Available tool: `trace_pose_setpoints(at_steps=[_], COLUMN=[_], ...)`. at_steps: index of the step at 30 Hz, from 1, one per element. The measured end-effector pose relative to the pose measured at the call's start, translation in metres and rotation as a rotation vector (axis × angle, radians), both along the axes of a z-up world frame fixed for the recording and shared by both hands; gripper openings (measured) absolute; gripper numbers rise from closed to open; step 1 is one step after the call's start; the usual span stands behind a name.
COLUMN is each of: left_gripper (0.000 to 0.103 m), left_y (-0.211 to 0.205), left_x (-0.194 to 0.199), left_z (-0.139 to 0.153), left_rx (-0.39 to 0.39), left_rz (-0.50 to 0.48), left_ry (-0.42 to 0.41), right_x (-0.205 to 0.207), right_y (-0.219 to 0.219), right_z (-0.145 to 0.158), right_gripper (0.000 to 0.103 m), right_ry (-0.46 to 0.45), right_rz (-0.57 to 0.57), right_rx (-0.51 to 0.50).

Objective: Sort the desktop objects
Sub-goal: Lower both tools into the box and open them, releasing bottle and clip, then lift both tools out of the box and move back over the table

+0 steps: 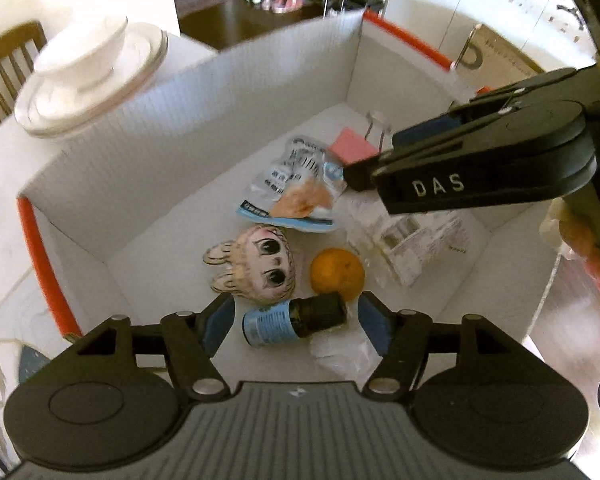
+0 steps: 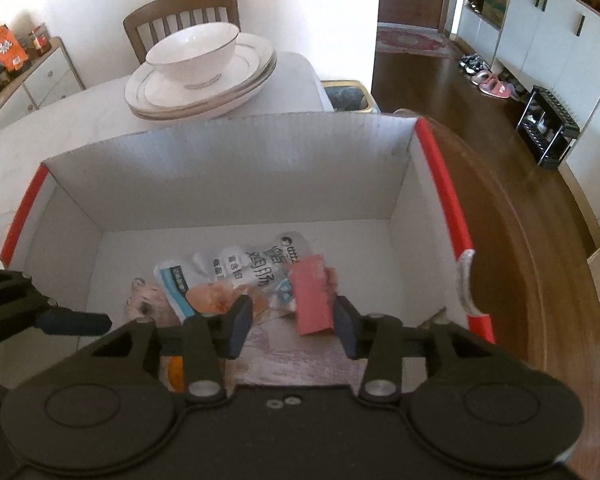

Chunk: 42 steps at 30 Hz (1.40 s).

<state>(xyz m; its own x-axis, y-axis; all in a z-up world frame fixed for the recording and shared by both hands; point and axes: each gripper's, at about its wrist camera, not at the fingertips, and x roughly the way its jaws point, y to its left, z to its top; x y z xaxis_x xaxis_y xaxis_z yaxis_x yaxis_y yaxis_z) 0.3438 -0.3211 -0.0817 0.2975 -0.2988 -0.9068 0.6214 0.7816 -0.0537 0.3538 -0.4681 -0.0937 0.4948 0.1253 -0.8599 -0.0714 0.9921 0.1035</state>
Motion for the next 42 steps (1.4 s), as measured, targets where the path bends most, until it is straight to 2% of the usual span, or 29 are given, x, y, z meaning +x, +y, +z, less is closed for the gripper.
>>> trace_pose_setpoints(at_steps=[9, 18, 26, 33, 35, 37, 42], left_gripper=[0.068, 0.068, 0.068, 0.068, 0.072, 0.081, 0.089], left_y=[0.022, 0.045, 0.069, 0.097, 0.107, 0.119, 0.153], left_x=[-0.026, -0.053, -0.075, -0.098, -0.104, -0.109, -0.126], left_z=[0.032, 0.062, 0.076, 0.088, 0.089, 0.091, 0.092], left_rx=[-0.091, -0.197, -0.255, -0.291, -0.291, -0.301, -0.305], left_rz=[0.009, 0.043, 0.049, 0.031, 0.036, 0.043, 0.053], left_ry=[-0.107, -0.176, -0.227, -0.262, -0.273, -0.278, -0.316], right_x=[-0.031, -0.075, -0.101, -0.124, -0.129, -0.133, -0.146], right_y=[-0.005, 0.002, 0.021, 0.043, 0.05, 0.058, 0.089], right_z=[0.027, 0.061, 0.081, 0.091, 0.092, 0.093, 0.095], right_gripper=[0.061, 0.064, 0.066, 0.074, 0.077, 0.081, 0.089], right_ry=[-0.066, -0.154, -0.206, -0.25, -0.264, -0.278, -0.31], right_rz=[0.018, 0.032, 0.025, 0.01, -0.002, -0.008, 0.012], right_rx=[0.034, 0.071, 0.068, 0.055, 0.047, 0.047, 0.039])
